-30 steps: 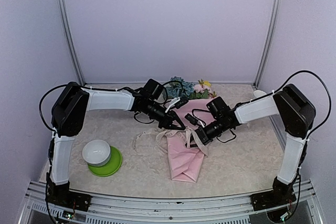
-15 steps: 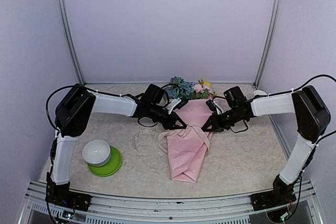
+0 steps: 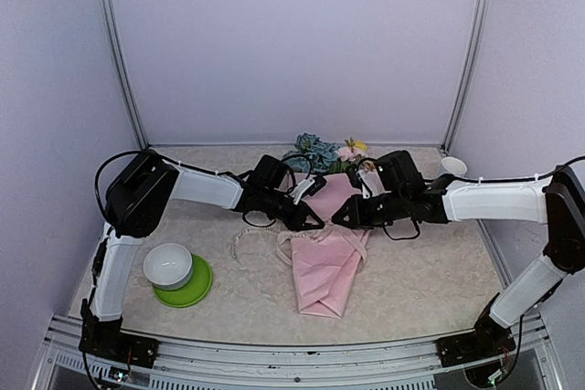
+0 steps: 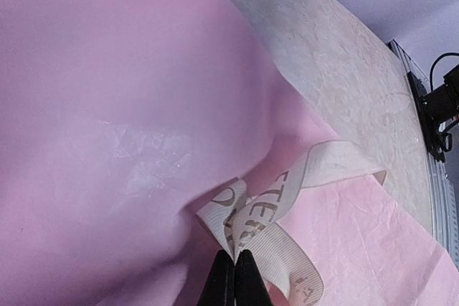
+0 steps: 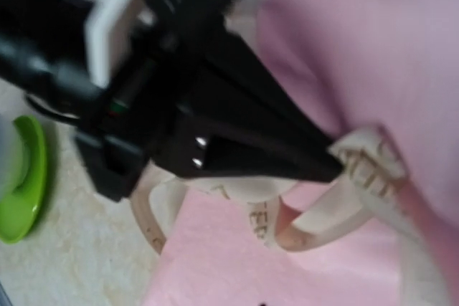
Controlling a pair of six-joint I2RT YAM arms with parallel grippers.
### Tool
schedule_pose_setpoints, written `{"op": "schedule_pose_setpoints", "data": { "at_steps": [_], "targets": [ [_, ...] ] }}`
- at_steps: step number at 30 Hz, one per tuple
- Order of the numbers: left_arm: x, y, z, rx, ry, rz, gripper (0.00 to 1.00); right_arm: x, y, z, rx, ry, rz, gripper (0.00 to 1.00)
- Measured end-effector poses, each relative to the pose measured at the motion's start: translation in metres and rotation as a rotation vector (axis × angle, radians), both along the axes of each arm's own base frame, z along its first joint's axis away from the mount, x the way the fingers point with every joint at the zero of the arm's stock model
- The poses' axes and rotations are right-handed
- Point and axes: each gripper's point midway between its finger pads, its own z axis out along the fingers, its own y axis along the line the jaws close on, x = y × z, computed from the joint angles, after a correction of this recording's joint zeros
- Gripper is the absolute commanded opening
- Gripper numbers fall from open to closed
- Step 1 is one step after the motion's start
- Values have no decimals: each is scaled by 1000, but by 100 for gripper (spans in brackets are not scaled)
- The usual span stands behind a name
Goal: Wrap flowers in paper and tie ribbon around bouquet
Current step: Cross the ribbon over the folded bouquet.
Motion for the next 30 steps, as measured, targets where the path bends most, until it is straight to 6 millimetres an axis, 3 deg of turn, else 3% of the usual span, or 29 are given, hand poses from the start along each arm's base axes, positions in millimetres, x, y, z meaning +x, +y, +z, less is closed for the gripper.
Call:
{"op": "schedule_pose_setpoints", "data": {
  "at_steps": [9,17,21,24,30],
  "targets": [
    [0,1,0,-20,14,5,0,-16,41,-54,-105,67,-6,41],
    [0,1,-2,-20,21,9,0,12,49,-74,-206,14,-44,46],
    [2,4,-3,-18,25,18,0,16,46,-83,-260,11,-64,44],
    [3,5,-3,-18,27,20,0,17,44,-91,-299,12,-78,39],
    [3,5,-3,-20,25,19,0,16,40,-97,-342,1,-74,7]
  ]
}}
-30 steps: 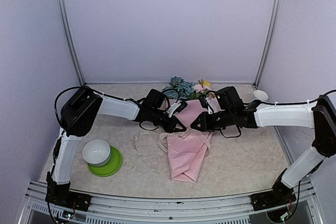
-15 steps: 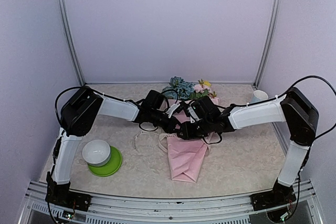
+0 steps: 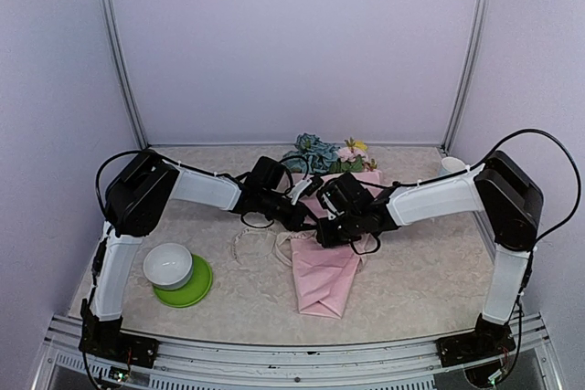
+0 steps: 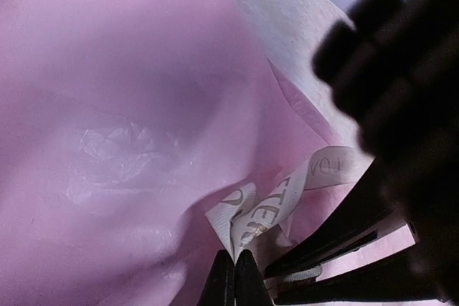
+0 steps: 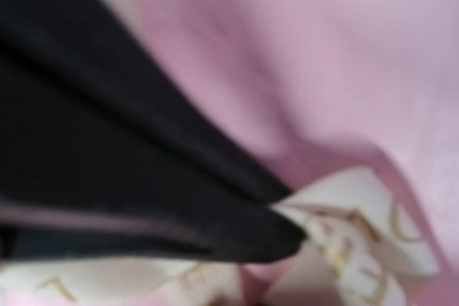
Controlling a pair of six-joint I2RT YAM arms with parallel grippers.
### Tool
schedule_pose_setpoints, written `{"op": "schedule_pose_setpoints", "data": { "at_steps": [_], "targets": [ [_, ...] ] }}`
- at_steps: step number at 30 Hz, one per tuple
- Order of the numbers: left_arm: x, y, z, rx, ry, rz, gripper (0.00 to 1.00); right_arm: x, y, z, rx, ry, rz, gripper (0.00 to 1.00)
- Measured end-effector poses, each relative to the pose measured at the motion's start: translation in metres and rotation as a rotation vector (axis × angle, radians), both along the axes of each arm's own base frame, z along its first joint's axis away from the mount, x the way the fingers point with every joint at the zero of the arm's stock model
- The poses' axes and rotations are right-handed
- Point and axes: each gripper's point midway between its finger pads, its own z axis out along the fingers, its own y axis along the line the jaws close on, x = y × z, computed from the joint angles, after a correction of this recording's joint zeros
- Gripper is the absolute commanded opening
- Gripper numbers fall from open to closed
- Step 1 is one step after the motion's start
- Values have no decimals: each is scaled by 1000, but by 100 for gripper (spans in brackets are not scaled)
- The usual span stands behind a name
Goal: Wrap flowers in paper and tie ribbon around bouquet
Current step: Cross the ribbon over the folded bouquet.
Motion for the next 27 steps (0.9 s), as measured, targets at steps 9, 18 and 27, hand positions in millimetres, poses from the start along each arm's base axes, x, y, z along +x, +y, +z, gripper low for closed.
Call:
{"op": "schedule_pose_setpoints", "data": {
  "at_steps": [9,18,27],
  "targets": [
    [6,3,-3,19,-21,22,0,-31,-5,5,11,28,150,0],
    [-14,-4,-8,42,-10,-34,0,-62,-32,15,50,91,242,2],
    [-13,-3,-9,49,-29,-40,0,-69,-106,4,-9,282,27,30]
  ]
}}
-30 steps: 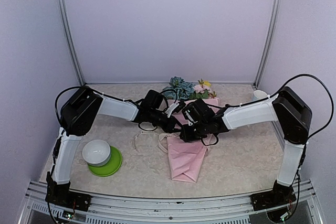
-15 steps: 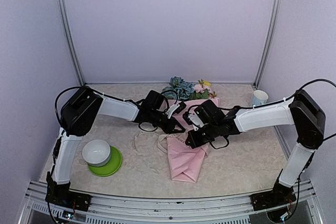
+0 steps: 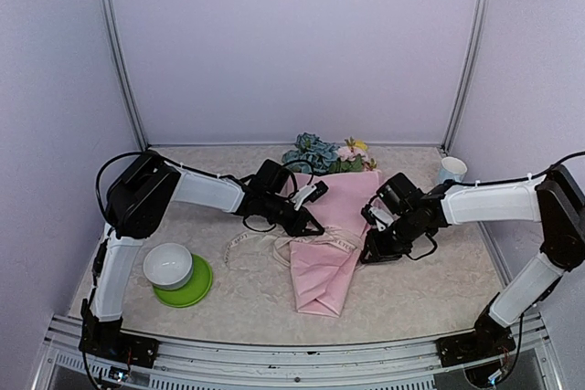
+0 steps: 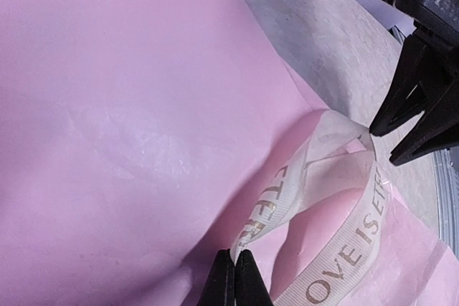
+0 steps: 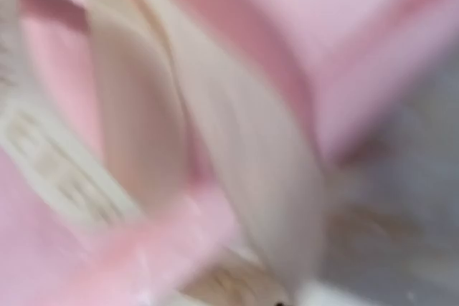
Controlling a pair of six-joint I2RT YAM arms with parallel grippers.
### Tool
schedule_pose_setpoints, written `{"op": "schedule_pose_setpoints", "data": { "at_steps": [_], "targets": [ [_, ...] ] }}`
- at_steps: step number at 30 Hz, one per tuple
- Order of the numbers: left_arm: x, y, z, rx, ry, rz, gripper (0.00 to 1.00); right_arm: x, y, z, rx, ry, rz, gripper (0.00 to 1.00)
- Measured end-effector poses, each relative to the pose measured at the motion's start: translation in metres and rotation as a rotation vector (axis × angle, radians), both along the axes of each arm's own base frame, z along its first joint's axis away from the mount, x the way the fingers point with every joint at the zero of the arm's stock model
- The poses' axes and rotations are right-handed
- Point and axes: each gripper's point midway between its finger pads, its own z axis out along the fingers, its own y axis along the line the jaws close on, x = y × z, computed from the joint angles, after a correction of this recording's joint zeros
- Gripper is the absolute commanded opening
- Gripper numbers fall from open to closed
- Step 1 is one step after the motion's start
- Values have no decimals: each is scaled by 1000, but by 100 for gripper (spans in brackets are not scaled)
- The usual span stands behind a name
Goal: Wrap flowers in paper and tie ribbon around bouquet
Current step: Cross the ribbon over the folded bouquet.
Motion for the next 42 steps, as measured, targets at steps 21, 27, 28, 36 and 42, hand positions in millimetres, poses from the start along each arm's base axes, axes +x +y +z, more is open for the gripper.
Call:
{"op": "schedule_pose_setpoints", "data": {
  "at_steps": [21,27,28,36,42],
  "targets": [
    [2,0,1,-5,-8,4,0,43,84,37,-123,-311,276,45],
    [2,0,1,-6,-8,3,0,38,76,7,-221,-281,330,41],
    [2,0,1,-6,-8,3,0,38,75,6,-226,-283,333,31],
    [2,0,1,-5,-12,0,0,39,73,2,-236,-290,327,0],
    [3,0,1,-4,-14,1,0,27,64,28,-167,-315,275,0]
  ]
}}
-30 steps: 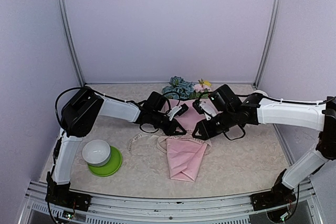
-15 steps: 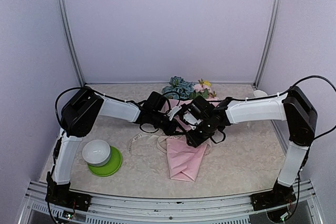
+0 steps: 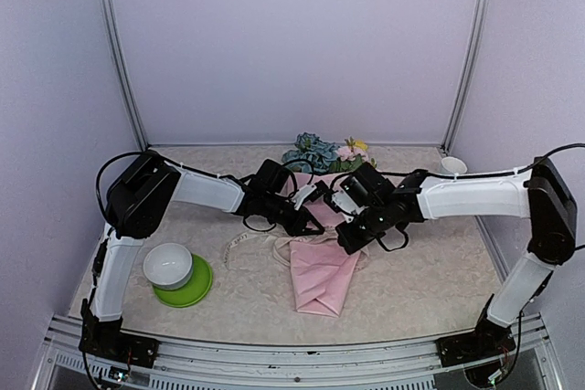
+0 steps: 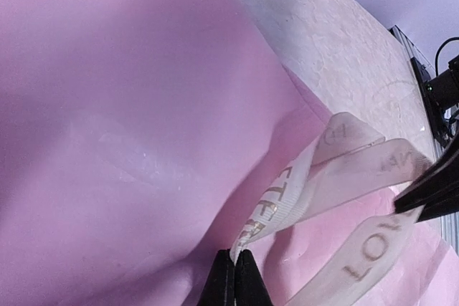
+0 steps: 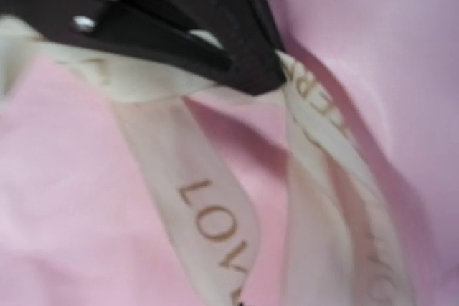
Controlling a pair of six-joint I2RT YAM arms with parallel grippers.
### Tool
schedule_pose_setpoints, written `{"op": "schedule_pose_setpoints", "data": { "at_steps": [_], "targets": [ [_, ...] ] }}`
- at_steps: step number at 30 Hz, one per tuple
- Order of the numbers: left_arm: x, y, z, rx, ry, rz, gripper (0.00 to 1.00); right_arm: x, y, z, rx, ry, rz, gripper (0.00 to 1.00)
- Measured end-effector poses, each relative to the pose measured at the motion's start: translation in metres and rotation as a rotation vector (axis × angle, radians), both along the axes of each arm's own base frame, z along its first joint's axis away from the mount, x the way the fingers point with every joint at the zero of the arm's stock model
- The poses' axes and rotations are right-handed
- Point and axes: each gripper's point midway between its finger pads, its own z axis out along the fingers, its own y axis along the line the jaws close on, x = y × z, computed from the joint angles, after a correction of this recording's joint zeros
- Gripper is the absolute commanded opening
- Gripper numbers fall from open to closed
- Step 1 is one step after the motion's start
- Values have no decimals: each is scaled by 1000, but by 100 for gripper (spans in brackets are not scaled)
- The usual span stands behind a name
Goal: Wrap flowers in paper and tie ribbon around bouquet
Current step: Cross the ribbon over the folded bouquet.
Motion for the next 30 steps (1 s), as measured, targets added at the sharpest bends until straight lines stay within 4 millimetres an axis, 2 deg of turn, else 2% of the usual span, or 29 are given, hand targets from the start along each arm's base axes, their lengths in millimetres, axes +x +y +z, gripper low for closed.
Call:
{"op": "schedule_pose_setpoints", "data": {
  "at_steps": [4,9,11,13,15,18,24,27,30],
  "targets": [
    [1,0,-1,5,-8,2,0,-9,-11,23,112,7,-54,0],
    [-7,-6,1,1,-16,-26,0,-5,-38,44,346,39,-176,0],
    [-13,-12,3,-8,-25,-46,8,-1,-54,53,474,55,-237,0],
    [-17,-17,5,-12,-46,-59,16,1,-68,52,543,82,-297,0],
    [-14,-15,2,7,-62,-43,31,0,-81,42,566,118,-360,0],
    [-5,-11,2,19,-83,-19,50,-6,-80,25,573,187,-381,0],
    [1,-4,21,4,-112,9,77,-9,-81,-21,496,293,-435,0],
    [2,4,40,-15,-130,24,85,-10,-85,-39,448,320,-460,0],
    [4,18,63,-34,-146,57,84,-8,-88,-52,405,334,-478,0]
  ]
}}
